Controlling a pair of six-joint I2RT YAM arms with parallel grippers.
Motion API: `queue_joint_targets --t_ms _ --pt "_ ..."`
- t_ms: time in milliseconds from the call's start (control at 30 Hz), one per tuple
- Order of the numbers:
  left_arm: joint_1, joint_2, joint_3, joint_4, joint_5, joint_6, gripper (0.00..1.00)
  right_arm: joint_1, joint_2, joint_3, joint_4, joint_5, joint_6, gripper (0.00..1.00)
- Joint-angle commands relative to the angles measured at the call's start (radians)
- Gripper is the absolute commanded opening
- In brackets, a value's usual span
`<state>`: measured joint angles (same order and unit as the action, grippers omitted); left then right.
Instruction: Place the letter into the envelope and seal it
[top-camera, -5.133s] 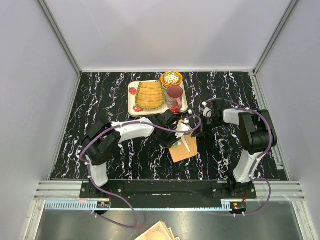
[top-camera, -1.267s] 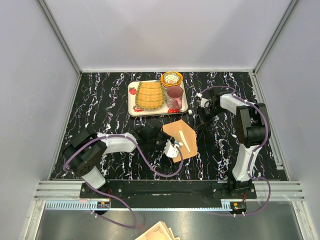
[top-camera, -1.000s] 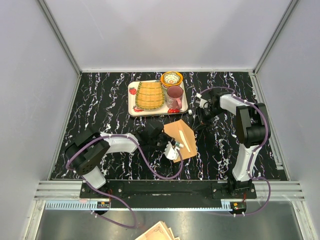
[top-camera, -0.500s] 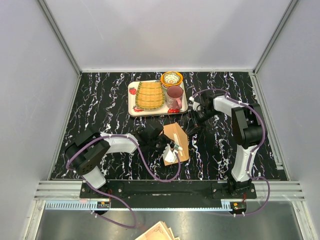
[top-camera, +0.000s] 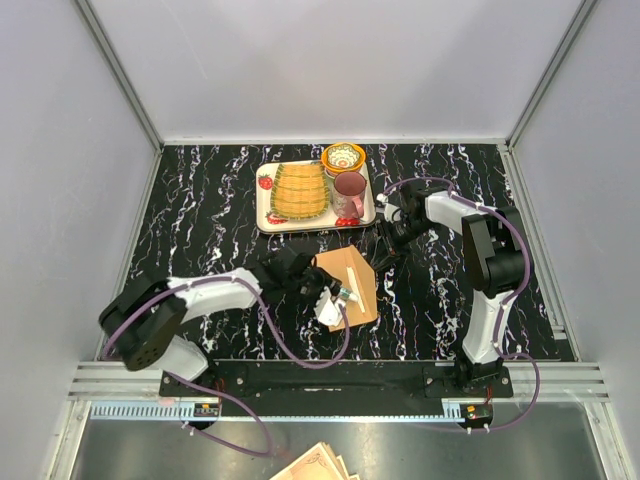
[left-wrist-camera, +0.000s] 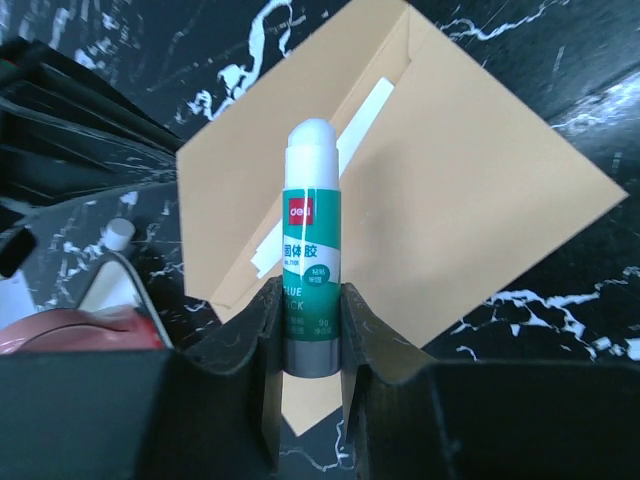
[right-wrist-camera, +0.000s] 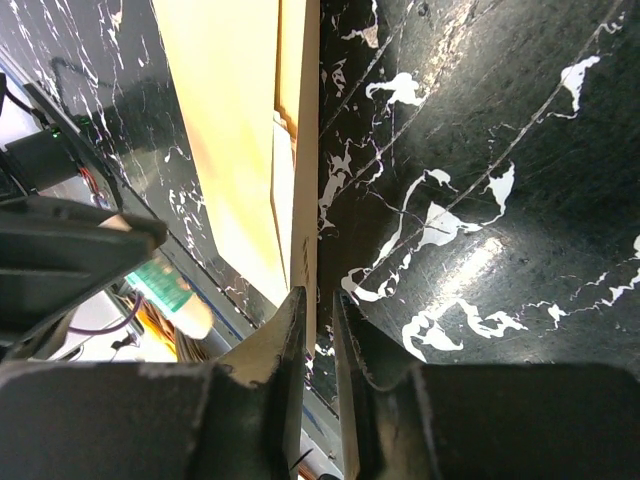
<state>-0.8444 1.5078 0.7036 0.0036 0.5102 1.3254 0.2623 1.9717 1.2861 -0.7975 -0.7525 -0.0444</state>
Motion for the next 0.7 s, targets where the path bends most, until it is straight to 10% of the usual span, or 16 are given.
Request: queue_joint_targets --t_ms 0,667 --pt "-0.004 -0.104 -0.050 -0.077 0.097 0.066 0.00 0.006 -0.014 0.013 -0.002 0.001 -0.008 0.22" --pt "-0.038 0.060 -0.052 -0.019 0.129 0.113 0.00 0.032 -0.024 0.013 -0.016 -0.107 0.080 0.22"
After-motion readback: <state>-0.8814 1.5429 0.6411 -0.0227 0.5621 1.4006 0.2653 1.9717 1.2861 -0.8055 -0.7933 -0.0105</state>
